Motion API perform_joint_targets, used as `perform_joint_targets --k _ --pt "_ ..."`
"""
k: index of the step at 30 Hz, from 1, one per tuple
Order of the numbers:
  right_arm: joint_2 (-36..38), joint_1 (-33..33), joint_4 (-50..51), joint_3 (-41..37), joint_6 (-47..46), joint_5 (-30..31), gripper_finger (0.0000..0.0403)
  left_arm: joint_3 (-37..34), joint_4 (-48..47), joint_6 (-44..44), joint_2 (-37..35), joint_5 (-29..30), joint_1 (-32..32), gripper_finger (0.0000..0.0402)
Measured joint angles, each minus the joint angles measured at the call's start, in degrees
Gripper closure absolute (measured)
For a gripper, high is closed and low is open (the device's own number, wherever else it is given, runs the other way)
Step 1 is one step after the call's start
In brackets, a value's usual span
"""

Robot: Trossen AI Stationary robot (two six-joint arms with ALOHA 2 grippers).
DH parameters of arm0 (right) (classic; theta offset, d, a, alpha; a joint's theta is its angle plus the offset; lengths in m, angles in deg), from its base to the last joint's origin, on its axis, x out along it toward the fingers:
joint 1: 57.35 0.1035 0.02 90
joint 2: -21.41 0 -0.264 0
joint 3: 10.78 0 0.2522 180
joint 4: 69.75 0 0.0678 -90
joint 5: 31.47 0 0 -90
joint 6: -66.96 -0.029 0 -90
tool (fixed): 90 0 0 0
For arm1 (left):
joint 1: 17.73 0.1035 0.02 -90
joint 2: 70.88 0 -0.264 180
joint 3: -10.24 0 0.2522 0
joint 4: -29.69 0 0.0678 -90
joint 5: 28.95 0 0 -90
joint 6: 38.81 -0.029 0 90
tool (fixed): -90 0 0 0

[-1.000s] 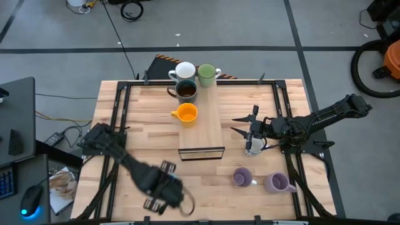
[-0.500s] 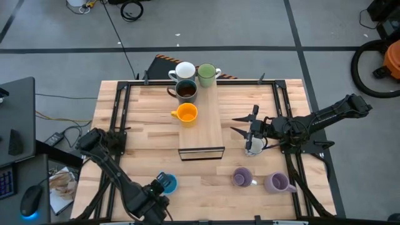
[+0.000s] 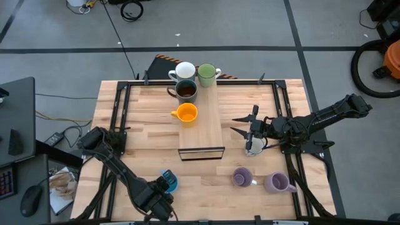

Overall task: Place coffee mugs
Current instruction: Put the light blue mug on the shelf

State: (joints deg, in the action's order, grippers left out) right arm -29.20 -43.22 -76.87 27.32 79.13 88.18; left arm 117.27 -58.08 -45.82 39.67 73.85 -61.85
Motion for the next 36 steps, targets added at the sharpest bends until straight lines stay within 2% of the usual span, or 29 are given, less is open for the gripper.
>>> perform_joint_targets --k 3,7,17,22,29,33,36 --pt "0.0 0.0 0.0 0.0 0.0 -0.91 0.0237 0.0 -0.52 -0.03 0.0 -2.4 1.03 0.0276" --pt "0.0 0.0 0.0 0.0 0.0 -1.08 0.0237 -0.05 -0.76 -1.65 0.02 -2.47 1.23 0.0276" --pt "0.0 0.0 0.0 0.0 0.0 -1.14 0.0237 -8.8 5.8 -4.38 0.13 -2.32 1.87 0.0277" --pt "0.0 0.0 0.0 0.0 -0.22 -1.14 0.0237 -9.7 6.87 -5.32 0.09 -4.08 2.99 0.0301" --pt "0.0 0.0 0.28 0.0 -0.68 -1.21 0.0237 -9.76 8.07 -0.46 -1.1 -8.75 4.82 0.0378" --pt "0.0 0.0 0.31 0.0 -0.7 -1.23 0.0237 -9.46 8.29 5.81 -4.75 -11.76 6.36 0.0378" --pt "0.0 0.0 0.24 0.0 -0.73 -1.25 0.0237 -8.05 6.9 13.94 -8.17 -12.28 8.31 0.0374"
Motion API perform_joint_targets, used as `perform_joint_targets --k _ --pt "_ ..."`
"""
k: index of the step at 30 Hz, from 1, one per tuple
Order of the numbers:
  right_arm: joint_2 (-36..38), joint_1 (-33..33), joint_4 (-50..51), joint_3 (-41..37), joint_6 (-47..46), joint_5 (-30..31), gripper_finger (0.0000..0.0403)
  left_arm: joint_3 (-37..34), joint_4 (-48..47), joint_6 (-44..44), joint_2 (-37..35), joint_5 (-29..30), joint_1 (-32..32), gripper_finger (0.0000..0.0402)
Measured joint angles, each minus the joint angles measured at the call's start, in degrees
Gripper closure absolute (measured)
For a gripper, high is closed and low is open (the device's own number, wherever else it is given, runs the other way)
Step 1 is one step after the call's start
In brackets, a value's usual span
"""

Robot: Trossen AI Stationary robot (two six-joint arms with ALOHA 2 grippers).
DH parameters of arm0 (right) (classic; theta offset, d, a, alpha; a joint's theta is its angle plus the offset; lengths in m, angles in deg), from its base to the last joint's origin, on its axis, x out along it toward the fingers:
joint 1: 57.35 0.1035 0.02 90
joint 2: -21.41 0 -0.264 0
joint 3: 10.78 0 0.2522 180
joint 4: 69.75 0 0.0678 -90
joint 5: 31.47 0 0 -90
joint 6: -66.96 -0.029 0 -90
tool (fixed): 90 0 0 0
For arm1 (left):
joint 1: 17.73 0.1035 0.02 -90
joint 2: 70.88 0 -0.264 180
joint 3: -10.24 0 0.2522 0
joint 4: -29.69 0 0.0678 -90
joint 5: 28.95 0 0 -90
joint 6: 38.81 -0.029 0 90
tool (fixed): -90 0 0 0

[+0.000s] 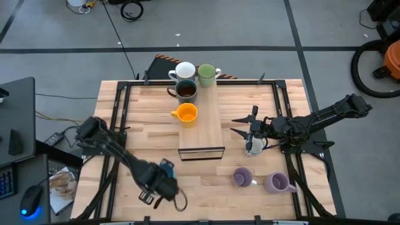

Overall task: Place coffee mugs
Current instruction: Put the light blue mug on the shelf

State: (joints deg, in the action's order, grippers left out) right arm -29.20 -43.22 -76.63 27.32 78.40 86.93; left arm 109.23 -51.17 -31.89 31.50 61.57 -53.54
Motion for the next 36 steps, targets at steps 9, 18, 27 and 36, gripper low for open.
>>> perform_joint_targets --k 9,18,27,36 --pt "0.0 0.0 -0.16 0.0 -0.41 -0.01 0.0237 9.16 -14.02 24.53 -8.63 -1.82 10.51 0.0376" --pt "0.0 0.0 0.16 0.0 -0.58 -0.02 0.0237 18.4 -21.03 16.28 -8.62 4.92 15.79 0.0374" --pt "-0.02 0.0 0.19 0.0 -0.8 -0.07 0.0237 19.45 -19.57 4.39 -7.31 9.94 19.3 0.0373" --pt "-0.02 0.0 0.19 0.0 -1.02 -0.07 0.0237 23.05 -20.32 -4.68 -1.14 10.03 20.2 0.0373"
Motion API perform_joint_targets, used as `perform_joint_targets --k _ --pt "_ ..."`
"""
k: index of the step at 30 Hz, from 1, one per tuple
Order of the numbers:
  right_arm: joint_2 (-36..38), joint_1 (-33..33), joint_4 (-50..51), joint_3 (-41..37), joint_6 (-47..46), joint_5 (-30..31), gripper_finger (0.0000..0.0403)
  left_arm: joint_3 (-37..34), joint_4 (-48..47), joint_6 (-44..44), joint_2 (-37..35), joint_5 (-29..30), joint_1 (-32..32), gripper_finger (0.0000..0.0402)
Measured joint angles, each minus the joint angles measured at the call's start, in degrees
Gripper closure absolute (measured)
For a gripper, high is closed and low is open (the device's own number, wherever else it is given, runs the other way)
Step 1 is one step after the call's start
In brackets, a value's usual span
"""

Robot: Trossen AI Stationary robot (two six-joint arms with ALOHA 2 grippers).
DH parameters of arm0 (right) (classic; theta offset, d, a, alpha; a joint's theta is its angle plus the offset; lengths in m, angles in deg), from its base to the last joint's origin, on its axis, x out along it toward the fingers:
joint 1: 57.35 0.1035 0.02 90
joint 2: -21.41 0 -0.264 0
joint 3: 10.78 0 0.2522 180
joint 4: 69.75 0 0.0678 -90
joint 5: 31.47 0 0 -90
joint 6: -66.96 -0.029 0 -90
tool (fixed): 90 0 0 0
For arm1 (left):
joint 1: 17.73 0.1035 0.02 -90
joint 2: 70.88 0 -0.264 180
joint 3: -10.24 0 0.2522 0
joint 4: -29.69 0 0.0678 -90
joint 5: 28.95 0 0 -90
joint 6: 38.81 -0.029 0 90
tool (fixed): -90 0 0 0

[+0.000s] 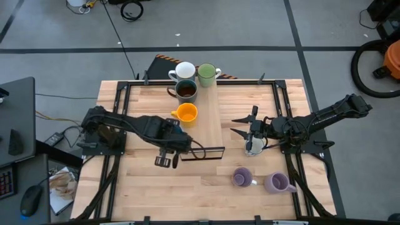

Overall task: Place coffee mugs
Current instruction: Put the light blue mug on the shelf

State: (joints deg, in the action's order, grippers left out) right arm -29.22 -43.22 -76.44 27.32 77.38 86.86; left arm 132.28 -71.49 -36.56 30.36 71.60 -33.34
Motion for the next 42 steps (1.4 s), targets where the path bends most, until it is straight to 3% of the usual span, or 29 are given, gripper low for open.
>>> perform_joint_targets --k 9,23,33,42 --pt "0.0 0.07 0.49 0.0 -0.04 0.0 0.0237 6.67 0.32 -4.85 3.33 0.17 0.99 0.0373" --pt "0.0 0.07 0.85 0.0 -0.21 0.01 0.0237 6.79 3.94 -12.2 6.95 -0.73 2.33 0.0373" --pt "0.0 0.07 0.88 0.02 -0.2 -0.04 0.0237 6.79 3.19 -12.19 7.91 -2.69 3.33 0.0372" --pt "0.0 0.07 0.88 0.02 -0.2 -0.07 0.0237 6.79 3.21 -13.02 7.95 -2.29 3.33 0.034"
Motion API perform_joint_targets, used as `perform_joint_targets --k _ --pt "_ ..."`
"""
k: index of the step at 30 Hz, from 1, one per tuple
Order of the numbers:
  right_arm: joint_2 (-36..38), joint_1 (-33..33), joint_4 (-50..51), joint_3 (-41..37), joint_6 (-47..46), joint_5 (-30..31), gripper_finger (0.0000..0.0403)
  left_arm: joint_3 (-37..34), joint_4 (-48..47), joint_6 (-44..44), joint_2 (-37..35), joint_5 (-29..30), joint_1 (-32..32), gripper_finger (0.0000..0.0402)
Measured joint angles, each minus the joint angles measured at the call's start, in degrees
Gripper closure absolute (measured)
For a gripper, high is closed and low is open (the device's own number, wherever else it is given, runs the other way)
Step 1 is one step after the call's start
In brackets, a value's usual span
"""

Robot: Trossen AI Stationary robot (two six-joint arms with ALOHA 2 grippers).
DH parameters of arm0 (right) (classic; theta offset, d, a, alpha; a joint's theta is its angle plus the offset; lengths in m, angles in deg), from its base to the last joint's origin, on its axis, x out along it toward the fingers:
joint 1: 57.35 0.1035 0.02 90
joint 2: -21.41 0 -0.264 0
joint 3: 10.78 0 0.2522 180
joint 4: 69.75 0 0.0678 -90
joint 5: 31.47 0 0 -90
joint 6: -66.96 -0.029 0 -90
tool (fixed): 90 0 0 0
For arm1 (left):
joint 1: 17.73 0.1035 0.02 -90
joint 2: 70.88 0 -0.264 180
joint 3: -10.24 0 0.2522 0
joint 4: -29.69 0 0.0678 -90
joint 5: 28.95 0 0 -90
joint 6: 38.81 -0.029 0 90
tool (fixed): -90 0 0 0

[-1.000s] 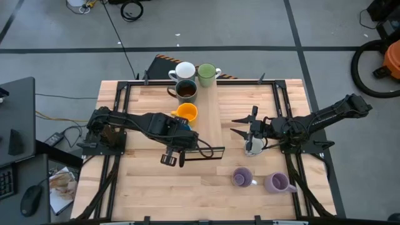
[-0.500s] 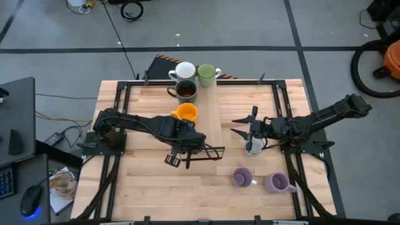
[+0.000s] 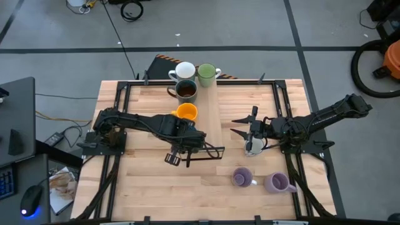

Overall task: Place coffee mugs
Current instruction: Put the light blue mug on the shelf, then put the blue and white mug on the shelf aligned with the dark blue mug

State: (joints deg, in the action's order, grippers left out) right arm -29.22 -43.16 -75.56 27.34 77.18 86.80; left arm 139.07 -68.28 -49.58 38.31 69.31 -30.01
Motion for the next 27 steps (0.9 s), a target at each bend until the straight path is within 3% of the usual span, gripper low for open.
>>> perform_joint_targets --k 15,27 --pt "0.0 0.0 0.0 0.0 0.0 0.0 0.0237 -0.04 -0.31 2.02 -1.03 3.28 -0.2 0.0249" --pt "0.0 -0.01 -0.01 0.0 -0.02 0.02 0.0237 -0.01 -0.04 5.73 -5.2 4.18 -0.81 0.0237"
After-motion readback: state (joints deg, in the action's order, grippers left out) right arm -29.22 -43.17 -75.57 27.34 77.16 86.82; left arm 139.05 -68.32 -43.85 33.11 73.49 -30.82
